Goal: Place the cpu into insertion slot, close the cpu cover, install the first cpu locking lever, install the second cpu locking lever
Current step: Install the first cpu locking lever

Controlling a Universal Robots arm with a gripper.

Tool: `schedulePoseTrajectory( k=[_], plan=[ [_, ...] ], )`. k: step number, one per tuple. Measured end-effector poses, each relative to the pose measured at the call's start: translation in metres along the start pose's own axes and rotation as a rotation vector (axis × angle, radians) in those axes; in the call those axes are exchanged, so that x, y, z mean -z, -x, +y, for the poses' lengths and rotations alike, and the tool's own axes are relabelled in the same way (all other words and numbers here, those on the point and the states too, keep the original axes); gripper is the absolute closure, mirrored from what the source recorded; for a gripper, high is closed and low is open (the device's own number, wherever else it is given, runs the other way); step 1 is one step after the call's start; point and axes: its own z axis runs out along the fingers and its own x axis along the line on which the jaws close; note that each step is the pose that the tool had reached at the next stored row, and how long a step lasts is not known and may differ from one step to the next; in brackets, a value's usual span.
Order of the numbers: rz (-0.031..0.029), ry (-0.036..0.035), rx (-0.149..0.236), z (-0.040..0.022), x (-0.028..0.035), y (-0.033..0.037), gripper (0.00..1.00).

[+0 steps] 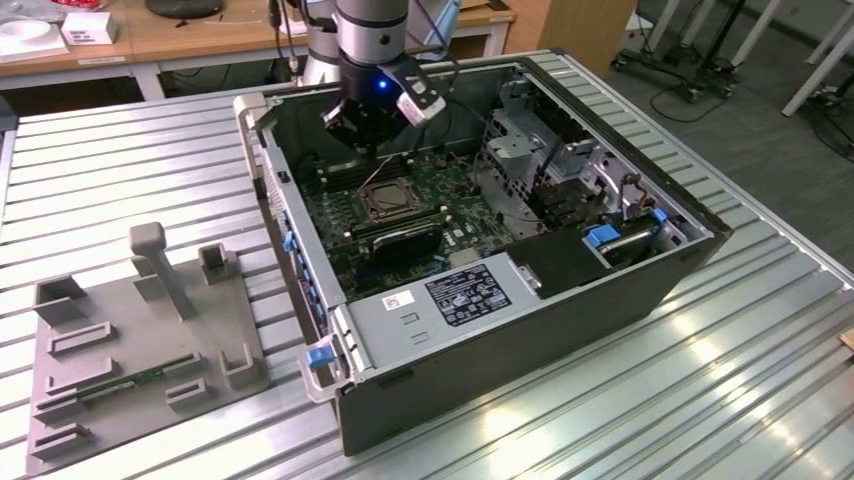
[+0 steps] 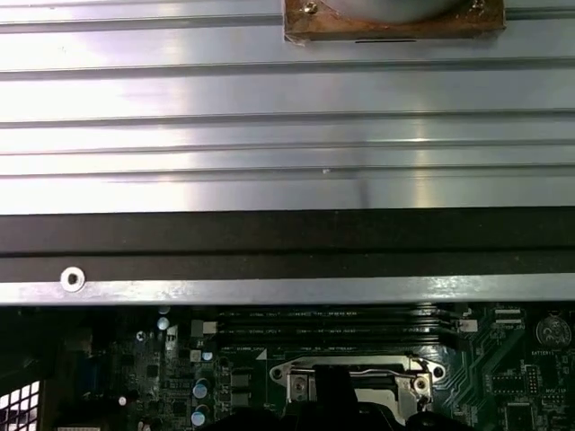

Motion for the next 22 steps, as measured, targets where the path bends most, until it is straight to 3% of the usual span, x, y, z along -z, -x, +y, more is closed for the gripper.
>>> schedulePoseTrajectory(
  k=[6,22],
  plan=[
    [-0.0024,-0.0003,-0.024,0.0010,-0.0038,0.0028,0.89],
    [-0.0042,0.0024,-0.039,0.0073,-0.0129,0.0063,0.89]
  ],
)
